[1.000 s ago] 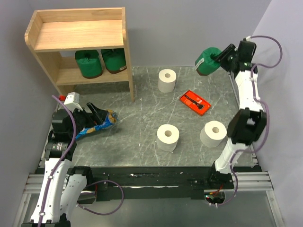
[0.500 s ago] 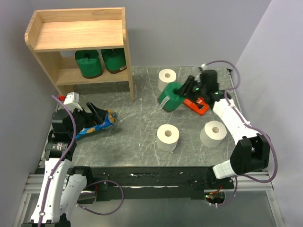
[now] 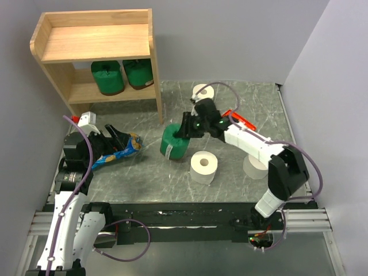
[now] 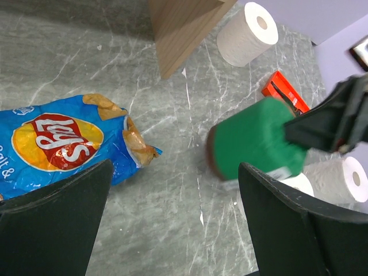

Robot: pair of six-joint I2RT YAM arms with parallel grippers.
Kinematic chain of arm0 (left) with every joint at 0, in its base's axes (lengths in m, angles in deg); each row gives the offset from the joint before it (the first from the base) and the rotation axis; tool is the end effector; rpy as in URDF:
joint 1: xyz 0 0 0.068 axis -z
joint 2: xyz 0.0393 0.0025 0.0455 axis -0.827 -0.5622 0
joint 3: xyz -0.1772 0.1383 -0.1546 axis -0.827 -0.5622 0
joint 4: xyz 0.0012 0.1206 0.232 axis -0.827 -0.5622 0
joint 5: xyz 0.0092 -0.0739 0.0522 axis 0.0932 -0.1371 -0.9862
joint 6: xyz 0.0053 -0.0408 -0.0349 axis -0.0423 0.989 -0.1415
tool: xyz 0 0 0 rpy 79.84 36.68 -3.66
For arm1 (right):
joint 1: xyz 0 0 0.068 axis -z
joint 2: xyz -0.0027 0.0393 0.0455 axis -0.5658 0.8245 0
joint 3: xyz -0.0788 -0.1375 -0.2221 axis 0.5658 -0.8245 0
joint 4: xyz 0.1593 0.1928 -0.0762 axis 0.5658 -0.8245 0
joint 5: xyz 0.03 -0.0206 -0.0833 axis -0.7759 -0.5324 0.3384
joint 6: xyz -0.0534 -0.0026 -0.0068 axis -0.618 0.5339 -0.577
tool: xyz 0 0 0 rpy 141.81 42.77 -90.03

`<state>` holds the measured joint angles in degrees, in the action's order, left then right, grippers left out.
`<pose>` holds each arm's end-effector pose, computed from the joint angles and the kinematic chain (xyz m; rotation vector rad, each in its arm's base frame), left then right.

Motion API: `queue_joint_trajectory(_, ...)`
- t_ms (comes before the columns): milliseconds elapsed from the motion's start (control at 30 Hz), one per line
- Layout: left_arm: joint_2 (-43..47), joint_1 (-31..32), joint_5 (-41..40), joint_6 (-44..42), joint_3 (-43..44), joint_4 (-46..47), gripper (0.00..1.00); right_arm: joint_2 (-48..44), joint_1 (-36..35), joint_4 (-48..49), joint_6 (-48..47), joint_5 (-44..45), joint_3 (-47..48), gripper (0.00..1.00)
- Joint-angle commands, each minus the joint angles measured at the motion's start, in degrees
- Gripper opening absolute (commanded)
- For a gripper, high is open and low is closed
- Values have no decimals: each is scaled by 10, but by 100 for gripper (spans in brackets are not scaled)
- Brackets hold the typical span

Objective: Place and organize the paper towels onto the shelf

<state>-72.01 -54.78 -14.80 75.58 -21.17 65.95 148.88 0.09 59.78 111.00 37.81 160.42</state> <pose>0.1469 -0.0128 0.3224 -0.2416 1.8974 -0.6134 0.2947 0.2123 0.2834 -0.2282 2.3599 0.8630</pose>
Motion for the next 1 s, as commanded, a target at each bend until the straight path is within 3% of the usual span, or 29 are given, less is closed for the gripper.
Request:
queue_joint_trajectory(0,0,3,-6,-1,1,11,96,17,-38,45,-11,29,23,45)
queue_joint_trajectory(300,-17,16,-9,-1,2,9,96,57,-61,56,-18,63,11,51)
queue_joint_trajectory(500,-52,51,-17,-1,8,-2,97,40,-61,39,-27,69,5,71)
queue_joint_trajectory(700,-70,109,-56,9,19,-10,97,-63,-61,27,-38,61,-37,78)
queue_joint_trajectory(967,-199,224,-139,55,70,-27,97,-261,-62,6,-53,53,-177,83)
